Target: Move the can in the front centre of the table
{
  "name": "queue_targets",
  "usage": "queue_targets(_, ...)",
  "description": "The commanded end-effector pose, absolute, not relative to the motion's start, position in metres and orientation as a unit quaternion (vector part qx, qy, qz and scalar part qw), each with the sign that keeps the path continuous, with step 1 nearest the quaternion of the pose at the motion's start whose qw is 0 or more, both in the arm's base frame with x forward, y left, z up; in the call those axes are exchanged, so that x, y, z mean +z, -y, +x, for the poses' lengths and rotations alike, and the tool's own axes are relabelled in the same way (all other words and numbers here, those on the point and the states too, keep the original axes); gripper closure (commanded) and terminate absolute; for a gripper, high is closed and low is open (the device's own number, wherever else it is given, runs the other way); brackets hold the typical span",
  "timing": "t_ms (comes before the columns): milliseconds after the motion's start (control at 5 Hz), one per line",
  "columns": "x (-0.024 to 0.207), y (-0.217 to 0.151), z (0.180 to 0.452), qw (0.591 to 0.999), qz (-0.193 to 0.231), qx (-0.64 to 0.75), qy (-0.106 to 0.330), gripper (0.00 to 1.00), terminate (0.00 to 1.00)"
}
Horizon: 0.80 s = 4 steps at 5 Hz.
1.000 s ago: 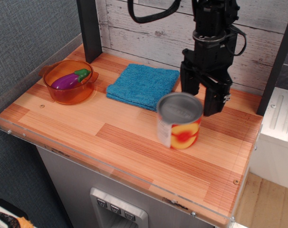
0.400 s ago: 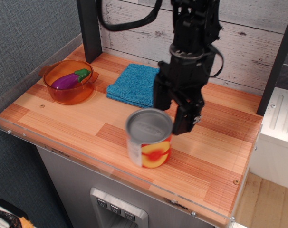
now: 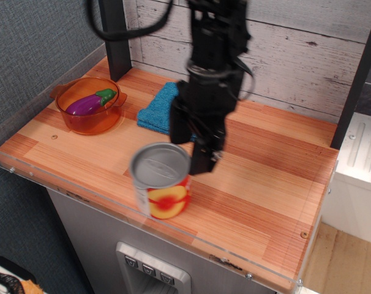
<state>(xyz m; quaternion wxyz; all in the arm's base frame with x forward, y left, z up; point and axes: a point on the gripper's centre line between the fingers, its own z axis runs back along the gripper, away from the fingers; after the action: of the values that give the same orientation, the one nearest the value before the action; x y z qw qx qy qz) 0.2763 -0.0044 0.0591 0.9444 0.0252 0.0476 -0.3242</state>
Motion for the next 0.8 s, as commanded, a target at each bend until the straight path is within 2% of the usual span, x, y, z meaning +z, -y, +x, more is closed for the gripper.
queue_targets(0,0.068,-0.025,0.277,0.919,0.045,-0.385,-0.07,0.0,0.0)
queue_targets(200,0.065,-0.036,0.273,0.922,0.043,-0.377,-0.078,0.0,0.0)
queue_targets(600,0.083,-0.04,0.275,0.932,0.052,-0.354,-0.057,0.0,0.0)
